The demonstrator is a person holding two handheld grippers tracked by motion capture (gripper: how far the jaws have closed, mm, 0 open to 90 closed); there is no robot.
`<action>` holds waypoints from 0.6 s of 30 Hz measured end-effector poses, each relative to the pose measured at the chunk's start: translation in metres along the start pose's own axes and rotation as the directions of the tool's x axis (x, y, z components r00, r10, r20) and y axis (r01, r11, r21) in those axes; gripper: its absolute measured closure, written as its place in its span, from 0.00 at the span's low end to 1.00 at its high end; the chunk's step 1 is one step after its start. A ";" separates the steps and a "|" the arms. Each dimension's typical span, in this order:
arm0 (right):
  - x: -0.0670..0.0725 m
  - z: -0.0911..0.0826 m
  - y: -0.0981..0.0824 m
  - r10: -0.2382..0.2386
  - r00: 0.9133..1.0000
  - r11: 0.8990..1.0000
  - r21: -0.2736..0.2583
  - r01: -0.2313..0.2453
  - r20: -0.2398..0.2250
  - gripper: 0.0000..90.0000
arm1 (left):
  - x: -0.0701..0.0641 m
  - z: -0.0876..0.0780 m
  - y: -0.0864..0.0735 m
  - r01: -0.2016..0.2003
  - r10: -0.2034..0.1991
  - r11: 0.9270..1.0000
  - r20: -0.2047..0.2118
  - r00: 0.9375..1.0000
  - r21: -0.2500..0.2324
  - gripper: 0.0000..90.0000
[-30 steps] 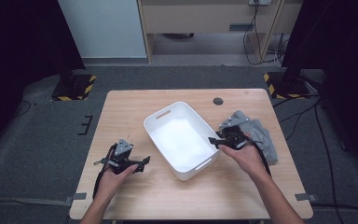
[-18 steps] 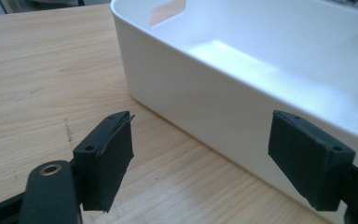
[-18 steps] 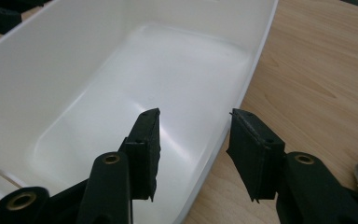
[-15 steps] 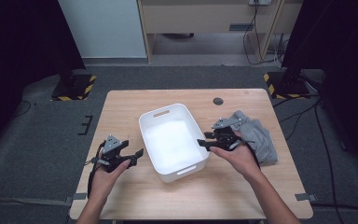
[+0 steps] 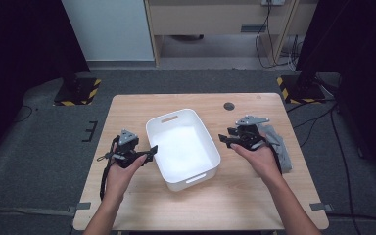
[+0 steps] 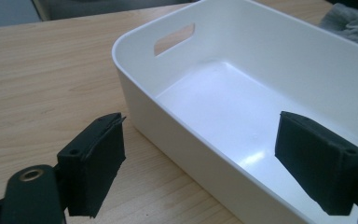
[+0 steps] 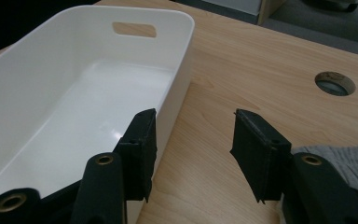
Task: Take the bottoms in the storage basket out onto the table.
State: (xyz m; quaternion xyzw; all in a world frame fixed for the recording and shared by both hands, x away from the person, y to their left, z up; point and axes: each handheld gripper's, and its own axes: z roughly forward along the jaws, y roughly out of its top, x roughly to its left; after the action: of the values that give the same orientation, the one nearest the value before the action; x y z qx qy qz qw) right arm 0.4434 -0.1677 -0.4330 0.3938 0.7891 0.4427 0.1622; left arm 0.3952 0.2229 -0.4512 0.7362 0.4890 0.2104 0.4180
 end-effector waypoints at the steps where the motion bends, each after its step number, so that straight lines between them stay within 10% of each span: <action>1: -0.002 0.000 -0.001 -0.001 1.000 1.000 0.002 0.001 0.007 0.55 | 0.000 0.002 -0.001 0.009 -0.009 1.000 0.007 1.000 0.007 0.16; 18: -0.009 0.002 -0.010 0.020 1.000 1.000 0.007 -0.020 0.020 0.54 | -0.013 0.021 -0.003 -0.016 0.014 0.996 0.021 1.000 0.088 0.34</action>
State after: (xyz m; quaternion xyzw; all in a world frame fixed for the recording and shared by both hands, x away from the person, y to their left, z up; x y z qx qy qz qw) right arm 0.4453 -0.1761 -0.4426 0.4065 0.7851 0.4376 0.1640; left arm 0.4030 0.2027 -0.4642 0.7596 0.4880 0.1843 0.3885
